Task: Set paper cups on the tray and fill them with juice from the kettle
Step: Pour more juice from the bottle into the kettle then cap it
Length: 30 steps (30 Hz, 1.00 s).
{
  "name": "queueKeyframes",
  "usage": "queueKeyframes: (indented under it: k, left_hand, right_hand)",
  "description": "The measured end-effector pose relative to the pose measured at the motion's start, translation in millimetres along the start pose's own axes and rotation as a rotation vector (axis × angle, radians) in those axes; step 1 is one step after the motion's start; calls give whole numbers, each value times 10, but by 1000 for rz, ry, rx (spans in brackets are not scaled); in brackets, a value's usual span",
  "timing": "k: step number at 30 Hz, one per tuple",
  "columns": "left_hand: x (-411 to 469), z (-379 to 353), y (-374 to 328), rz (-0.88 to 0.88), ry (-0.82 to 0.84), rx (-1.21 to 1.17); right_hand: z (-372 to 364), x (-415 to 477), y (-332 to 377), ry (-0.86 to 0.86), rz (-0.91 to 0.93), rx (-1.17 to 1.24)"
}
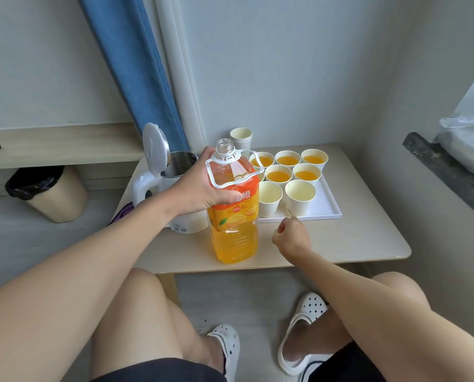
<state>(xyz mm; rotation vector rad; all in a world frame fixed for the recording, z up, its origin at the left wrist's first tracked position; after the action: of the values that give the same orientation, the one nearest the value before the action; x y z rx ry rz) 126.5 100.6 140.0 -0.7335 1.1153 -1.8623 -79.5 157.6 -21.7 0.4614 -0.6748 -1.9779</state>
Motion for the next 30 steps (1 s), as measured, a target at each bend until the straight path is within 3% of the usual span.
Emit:
queueKeyframes:
  k: [10,13,15,18,23,30]
  left_hand:
    - [-18,-7,-22,-9,-7,-21]
    - [-20,-10,-21,-10,-3,-13]
    - [-23,-8,-14,-7,-1,-13]
    - [-45,-5,-21,-1,-22,-29]
    - [-116,23,-35,0,-80,-81]
    - [-245,193,31,59,-206,-346]
  right_hand:
    - [-135,15,-59,32,31,-67]
    - [24,-22,192,26,70,184]
    - [94,-124,504,264,135,433]
    - [162,-320,892,588,306,498]
    - [200,-334,1141,598,395,602]
    - [357,-316,1225,524,410,478]
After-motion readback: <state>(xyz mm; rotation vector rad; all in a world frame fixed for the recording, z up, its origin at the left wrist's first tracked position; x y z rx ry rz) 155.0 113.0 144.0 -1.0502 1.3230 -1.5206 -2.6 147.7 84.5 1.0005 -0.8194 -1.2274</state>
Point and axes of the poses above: each hand's wrist, its own x-axis towards the middle knuckle, its own z-axis out of the back of the hand, y = z × x, the point moved 7 cm from there along x, towards the middle knuckle, and after that the axes turned 5 degrees about -y, right-handed, at the moved point
